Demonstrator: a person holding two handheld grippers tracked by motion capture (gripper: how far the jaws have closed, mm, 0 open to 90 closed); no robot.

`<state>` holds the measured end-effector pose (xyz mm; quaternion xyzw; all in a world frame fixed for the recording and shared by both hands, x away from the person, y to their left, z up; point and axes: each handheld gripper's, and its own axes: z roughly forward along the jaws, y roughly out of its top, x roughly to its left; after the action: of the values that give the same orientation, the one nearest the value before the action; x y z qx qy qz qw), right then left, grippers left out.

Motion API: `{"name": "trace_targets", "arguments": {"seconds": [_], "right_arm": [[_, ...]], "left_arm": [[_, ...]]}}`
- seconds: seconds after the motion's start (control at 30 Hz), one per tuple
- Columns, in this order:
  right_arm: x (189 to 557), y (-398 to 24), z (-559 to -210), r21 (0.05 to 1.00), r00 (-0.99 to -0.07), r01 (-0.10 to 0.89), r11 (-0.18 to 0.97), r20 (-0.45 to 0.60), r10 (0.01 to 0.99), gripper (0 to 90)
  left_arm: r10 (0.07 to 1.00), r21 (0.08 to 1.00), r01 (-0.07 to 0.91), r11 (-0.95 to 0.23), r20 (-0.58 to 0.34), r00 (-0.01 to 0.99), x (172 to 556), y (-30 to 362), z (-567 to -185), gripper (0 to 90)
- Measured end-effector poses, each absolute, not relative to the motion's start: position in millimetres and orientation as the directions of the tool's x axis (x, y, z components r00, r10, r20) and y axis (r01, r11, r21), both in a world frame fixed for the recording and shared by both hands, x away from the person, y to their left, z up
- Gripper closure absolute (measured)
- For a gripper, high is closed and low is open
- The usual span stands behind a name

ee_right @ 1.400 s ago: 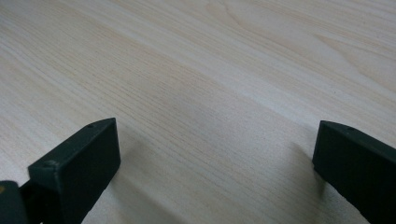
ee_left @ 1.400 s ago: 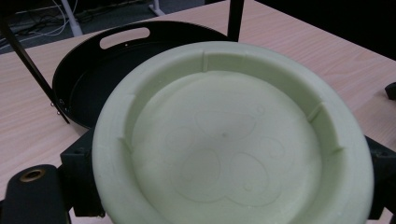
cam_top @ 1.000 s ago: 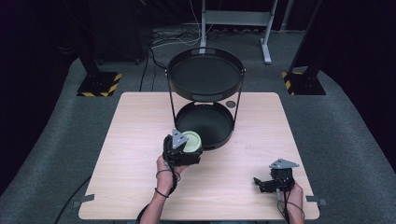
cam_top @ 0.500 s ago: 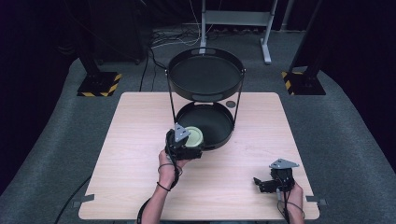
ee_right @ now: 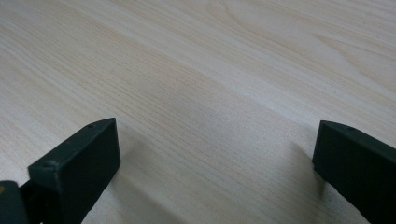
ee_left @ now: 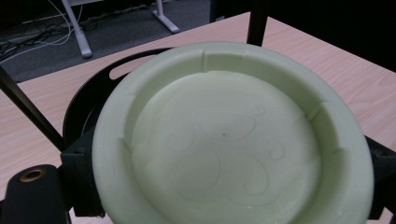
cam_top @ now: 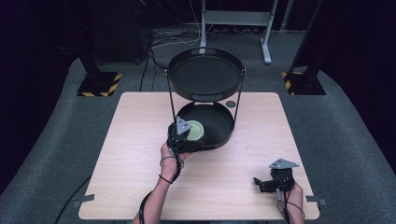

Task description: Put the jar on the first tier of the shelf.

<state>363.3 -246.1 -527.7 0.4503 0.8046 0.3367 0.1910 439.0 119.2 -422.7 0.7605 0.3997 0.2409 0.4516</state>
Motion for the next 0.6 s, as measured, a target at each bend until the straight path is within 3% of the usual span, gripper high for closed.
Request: {"name": "trace_targets", "arguments": {"seconds": [0.6], "right_arm": [[363, -246, -528, 0.714, -0.521, 0.596, 0.368, -0.004, 0.853, 0.1]], "left_arm": [[0.839, 0.876, 0.399, -0.27, 0.01, 0.544, 464, 115, -430, 11.3]]}}
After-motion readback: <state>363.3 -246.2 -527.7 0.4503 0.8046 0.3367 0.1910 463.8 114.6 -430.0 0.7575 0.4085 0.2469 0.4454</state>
